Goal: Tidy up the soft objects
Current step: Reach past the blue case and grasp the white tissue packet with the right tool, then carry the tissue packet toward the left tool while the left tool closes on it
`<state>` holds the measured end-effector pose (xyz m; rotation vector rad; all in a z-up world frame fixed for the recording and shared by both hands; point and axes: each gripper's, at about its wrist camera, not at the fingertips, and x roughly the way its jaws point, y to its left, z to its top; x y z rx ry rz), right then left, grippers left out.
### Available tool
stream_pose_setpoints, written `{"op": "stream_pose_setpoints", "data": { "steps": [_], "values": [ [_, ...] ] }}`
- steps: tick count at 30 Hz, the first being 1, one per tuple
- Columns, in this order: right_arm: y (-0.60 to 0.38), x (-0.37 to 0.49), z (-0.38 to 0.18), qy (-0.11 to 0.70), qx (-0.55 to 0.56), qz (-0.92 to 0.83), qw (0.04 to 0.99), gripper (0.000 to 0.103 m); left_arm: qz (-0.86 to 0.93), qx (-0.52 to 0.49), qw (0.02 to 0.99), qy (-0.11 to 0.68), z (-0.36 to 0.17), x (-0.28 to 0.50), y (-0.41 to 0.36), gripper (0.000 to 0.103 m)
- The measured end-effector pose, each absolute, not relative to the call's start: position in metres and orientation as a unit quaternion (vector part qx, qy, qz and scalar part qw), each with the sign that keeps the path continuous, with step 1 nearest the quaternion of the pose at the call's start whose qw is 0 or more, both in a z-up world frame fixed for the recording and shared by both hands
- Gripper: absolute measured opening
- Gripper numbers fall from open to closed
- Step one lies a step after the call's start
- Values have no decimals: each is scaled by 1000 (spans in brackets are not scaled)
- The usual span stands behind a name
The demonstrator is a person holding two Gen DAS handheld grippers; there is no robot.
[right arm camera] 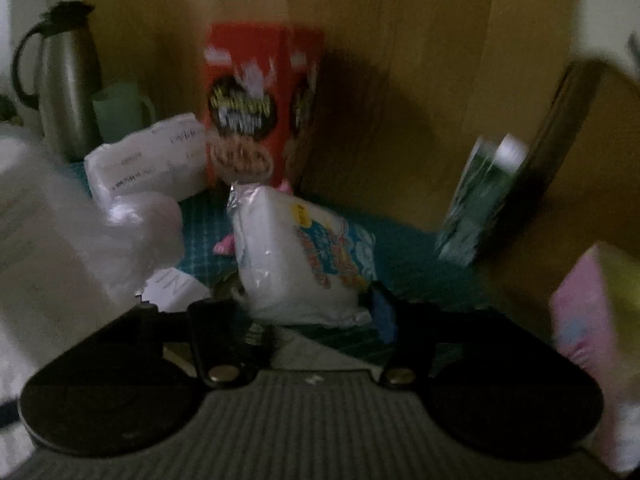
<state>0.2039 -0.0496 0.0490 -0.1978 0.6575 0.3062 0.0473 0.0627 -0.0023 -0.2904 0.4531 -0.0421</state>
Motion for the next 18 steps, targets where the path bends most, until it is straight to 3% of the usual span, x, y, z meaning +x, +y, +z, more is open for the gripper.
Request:
{"op": "stream_pose_setpoints", "data": {
  "steps": [8, 15, 18],
  "values": [
    [-102, 73, 71, 225, -170, 164, 945, 65, -7, -225, 944, 240, -9, 57, 93, 103],
    [-129, -20, 28, 285, -152, 149, 935, 66, -23, -162, 955, 247, -6, 56, 71, 103],
    [-122, -32, 6, 297, -148, 129, 935, 73, -46, -139, 954, 260, -5, 55, 62, 103]
  ]
}}
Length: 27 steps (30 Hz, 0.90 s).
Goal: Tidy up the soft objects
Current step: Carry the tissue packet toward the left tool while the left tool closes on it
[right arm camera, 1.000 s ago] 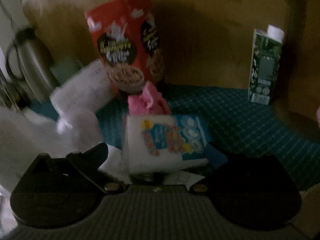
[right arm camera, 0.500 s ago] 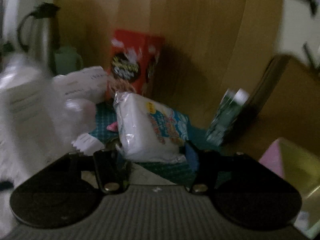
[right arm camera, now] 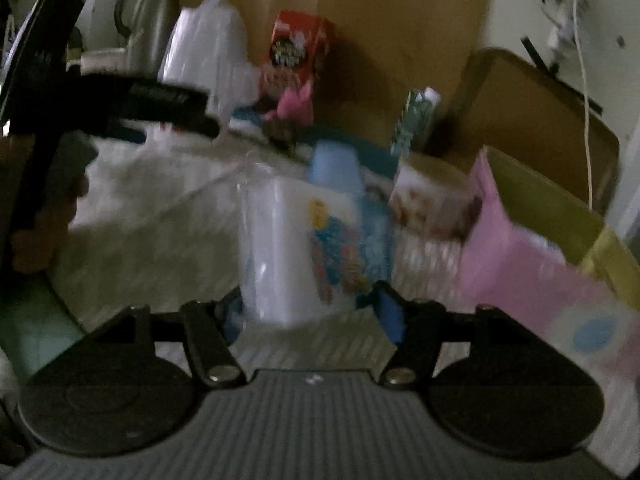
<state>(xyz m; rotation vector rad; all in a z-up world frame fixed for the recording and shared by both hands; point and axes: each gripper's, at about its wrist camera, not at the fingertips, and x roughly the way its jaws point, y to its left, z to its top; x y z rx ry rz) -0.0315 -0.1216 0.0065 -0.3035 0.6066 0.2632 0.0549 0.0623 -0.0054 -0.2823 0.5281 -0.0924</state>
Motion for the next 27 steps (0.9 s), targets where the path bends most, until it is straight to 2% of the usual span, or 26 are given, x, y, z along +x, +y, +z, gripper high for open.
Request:
{"op": "stream_pose_setpoints", "data": {
  "steps": [2, 3, 4, 11, 17, 23, 24, 25, 26, 27],
  "values": [
    [-118, -37, 2, 287, -140, 119, 940, 84, -58, -136, 951, 272, -4, 51, 60, 103],
    [-117, -39, 2, 283, -133, 122, 942, 97, -65, -140, 948, 279, -4, 46, 60, 103],
    [-118, -41, 1, 281, -124, 127, 943, 98, -72, -146, 945, 282, -4, 40, 60, 103],
    [-142, -62, 3, 273, -56, 140, 950, 98, -161, -161, 928, 294, 7, -1, 36, 103],
    [-172, -81, 4, 266, 10, 96, 959, 98, -250, -125, 911, 304, 24, -15, -20, 103],
    [-175, -87, 2, 261, 52, 128, 955, 97, -265, -42, 916, 298, 29, -32, -70, 102],
    [-173, -87, -2, 265, 54, 134, 953, 92, -260, -32, 914, 309, 24, -30, -76, 93],
    [-171, -85, -6, 270, 57, 141, 951, 79, -259, -25, 909, 327, 19, -27, -80, 72],
    [-169, -82, -10, 276, 60, 145, 948, 71, -258, -23, 901, 347, 13, -24, -82, 60],
    [-167, -82, -12, 269, 58, 141, 951, 64, -260, -28, 892, 369, 7, -19, -83, 40]
  ]
}}
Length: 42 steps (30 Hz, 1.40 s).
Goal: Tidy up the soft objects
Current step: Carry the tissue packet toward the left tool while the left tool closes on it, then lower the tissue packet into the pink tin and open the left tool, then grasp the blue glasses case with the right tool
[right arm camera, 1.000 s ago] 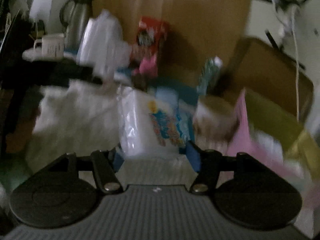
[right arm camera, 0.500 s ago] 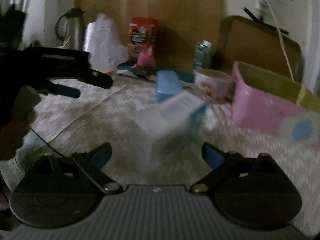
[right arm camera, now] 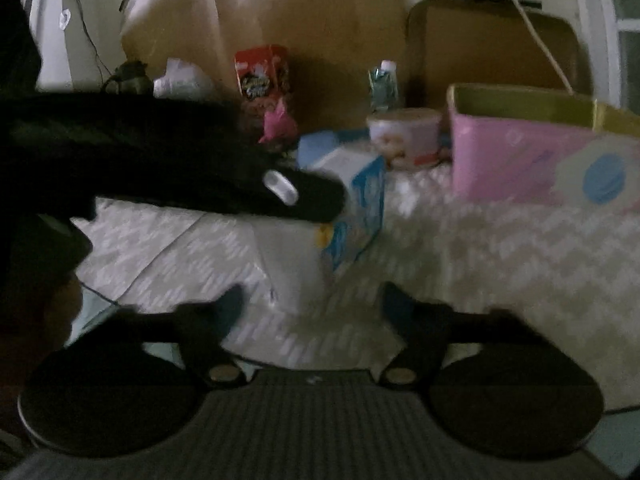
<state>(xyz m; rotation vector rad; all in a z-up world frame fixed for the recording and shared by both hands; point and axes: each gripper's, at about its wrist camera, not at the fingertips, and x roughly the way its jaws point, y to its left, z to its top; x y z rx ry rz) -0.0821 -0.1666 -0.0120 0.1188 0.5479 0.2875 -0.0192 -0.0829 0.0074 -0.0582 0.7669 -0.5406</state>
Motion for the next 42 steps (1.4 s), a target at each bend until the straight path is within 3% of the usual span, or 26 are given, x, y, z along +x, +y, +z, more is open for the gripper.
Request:
{"op": "stream_pose_setpoints", "data": {
  "steps": [2, 6, 11, 17, 18, 19, 21, 22, 23, 26, 32, 38, 42],
  "values": [
    [-166, -80, -13, 259, 55, 140, 954, 36, -267, -48, 884, 381, 4, -15, -83, 35],
    [-174, -81, -11, 225, 65, 116, 965, 30, -288, -36, 892, 346, 27, -15, -95, 35],
    [-192, -85, 11, 137, 26, 54, 989, 30, -328, -15, 895, 302, 65, 10, -136, 35],
    [-253, -46, 37, 100, 33, -21, 994, 30, -360, -2, 890, 280, 84, 68, -210, 39],
    [-263, -37, 37, 102, 35, -32, 994, 30, -360, -4, 889, 283, 82, 80, -223, 51],
    [-275, -27, 36, 106, 39, -41, 993, 31, -356, 1, 890, 284, 79, 92, -236, 79],
    [-296, -3, 34, 114, 43, -76, 990, 35, -318, 25, 907, 276, 72, 111, -256, 98],
    [-305, 9, 32, 128, 39, -95, 987, 46, -297, 37, 915, 272, 68, 116, -262, 96],
    [-314, 25, 27, 148, 34, -110, 982, 49, -287, 41, 916, 276, 65, 121, -265, 96],
    [-338, 37, 19, 173, 46, -155, 972, 50, -298, 19, 915, 271, 64, 116, -253, 98],
    [-335, -8, 17, 123, 81, -153, 977, 56, -292, 36, 928, 230, 66, 75, -217, 98],
    [-295, -42, 17, 109, 112, -120, 980, 56, -259, 20, 941, 215, 55, 29, -140, 100],
    [-267, -44, 13, 147, 130, -61, 979, 59, -166, 29, 955, 244, 36, 23, -80, 100]
  ]
}}
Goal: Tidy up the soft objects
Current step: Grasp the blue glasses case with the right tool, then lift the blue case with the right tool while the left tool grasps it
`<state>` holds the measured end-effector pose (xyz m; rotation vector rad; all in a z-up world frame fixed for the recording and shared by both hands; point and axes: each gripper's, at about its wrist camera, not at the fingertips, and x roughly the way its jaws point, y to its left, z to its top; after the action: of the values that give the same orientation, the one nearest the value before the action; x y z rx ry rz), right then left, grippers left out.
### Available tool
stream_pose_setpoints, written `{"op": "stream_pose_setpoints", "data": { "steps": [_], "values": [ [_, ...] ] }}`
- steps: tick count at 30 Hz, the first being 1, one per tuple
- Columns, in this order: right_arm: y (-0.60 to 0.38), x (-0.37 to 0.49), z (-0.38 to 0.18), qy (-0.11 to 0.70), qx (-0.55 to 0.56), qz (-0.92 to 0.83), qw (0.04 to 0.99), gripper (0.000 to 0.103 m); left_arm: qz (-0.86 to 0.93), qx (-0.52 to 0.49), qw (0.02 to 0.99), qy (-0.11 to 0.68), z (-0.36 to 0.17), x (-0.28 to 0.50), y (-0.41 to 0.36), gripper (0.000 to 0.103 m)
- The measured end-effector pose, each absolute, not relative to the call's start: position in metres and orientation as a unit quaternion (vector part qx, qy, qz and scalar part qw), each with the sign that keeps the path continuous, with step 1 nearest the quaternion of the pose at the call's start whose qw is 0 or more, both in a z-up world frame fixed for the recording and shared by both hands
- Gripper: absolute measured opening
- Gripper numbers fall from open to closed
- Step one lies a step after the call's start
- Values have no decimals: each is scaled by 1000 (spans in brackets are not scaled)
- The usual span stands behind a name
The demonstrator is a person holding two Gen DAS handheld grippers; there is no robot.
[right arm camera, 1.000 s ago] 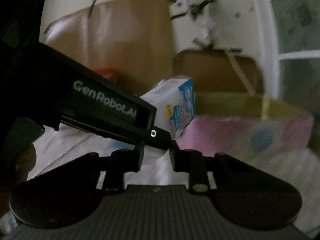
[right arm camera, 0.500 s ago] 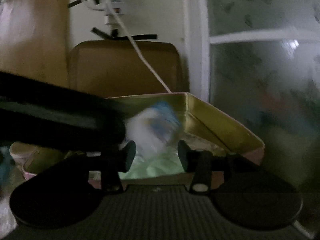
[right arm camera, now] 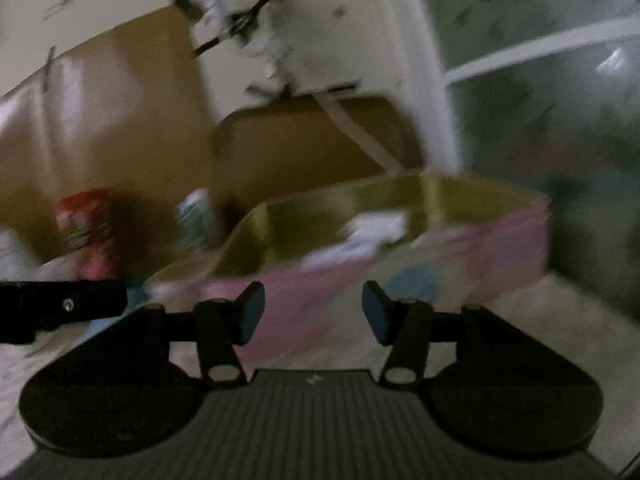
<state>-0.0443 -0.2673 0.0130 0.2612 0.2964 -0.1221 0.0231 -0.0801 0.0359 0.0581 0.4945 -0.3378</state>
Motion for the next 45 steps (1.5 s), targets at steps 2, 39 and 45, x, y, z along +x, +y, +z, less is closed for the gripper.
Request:
{"op": "stream_pose_setpoints", "data": {
  "steps": [2, 39, 45],
  "values": [
    [-250, -40, 10, 175, 133, -24, 975, 59, -121, 21, 958, 259, 26, 25, -50, 100],
    [-151, -43, -6, 283, -18, 118, 952, 56, 11, 1, 940, 341, -11, 55, 24, 103],
    [-183, -85, -9, 274, -18, 92, 957, 56, 11, 1, 940, 341, -11, 55, 24, 103]
  ]
}}
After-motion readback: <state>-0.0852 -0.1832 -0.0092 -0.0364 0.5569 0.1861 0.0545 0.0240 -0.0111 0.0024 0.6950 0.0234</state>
